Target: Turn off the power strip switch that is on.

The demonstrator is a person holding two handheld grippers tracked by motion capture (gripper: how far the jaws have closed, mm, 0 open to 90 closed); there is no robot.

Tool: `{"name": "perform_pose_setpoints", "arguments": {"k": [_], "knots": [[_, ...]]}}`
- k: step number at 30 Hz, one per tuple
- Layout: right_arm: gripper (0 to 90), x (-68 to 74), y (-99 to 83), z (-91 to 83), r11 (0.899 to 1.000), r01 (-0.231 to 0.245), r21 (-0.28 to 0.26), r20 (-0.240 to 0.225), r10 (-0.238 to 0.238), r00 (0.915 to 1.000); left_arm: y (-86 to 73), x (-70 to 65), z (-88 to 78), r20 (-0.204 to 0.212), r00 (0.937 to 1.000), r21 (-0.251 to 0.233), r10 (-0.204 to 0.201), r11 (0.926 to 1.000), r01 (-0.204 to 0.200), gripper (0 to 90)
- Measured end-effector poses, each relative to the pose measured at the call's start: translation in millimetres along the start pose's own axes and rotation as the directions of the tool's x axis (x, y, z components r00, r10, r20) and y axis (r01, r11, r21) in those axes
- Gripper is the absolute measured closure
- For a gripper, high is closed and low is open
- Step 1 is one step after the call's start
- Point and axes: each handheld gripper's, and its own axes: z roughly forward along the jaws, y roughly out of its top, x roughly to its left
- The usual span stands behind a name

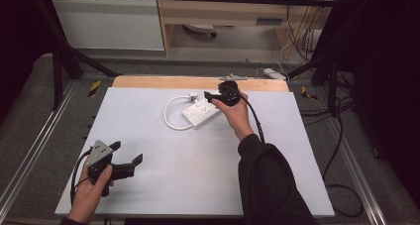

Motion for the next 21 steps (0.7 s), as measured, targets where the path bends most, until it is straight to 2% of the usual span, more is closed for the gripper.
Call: {"name": "perform_pose_setpoints", "arguments": {"k": [2,10,15,17,21], "knots": [[24.4,0.6,1.6,-5.1,1.0,0.007,-0.01,0.011,-0.007,0.9999,-0.1,0.1,0.1,-0.001,1.0,0.001,-0.001,1.0,0.001,5.5],[6.8,0.5,10.1,-23.8,1.0,0.006,-0.016,0.004,-0.006,1.0,-0.7,-0.2,0.6,0.003,1.0,0.007,-0.005,1.0,0.005,5.4],[5.1,0.7,14.8,-37.3,1.0,0.015,-0.017,-0.012,-0.015,0.9998,-0.8,-0.2,0.7,0.004,1.0,0.01,-0.004,0.9999,0.004,5.4],[5.3,1.8,16.4,-42.6,0.999,0.037,-0.011,0.005,-0.037,0.9993,-0.7,0.0,0.5,0.001,1.0,0.009,-0.002,1.0,0.002,5.4],[5.2,2.3,17.5,-53.9,0.999,0.05,-0.017,0.005,-0.05,0.9987,-0.9,0.1,0.5,-0.001,1.0,0.009,-0.005,0.9999,0.005,5.4]]}}
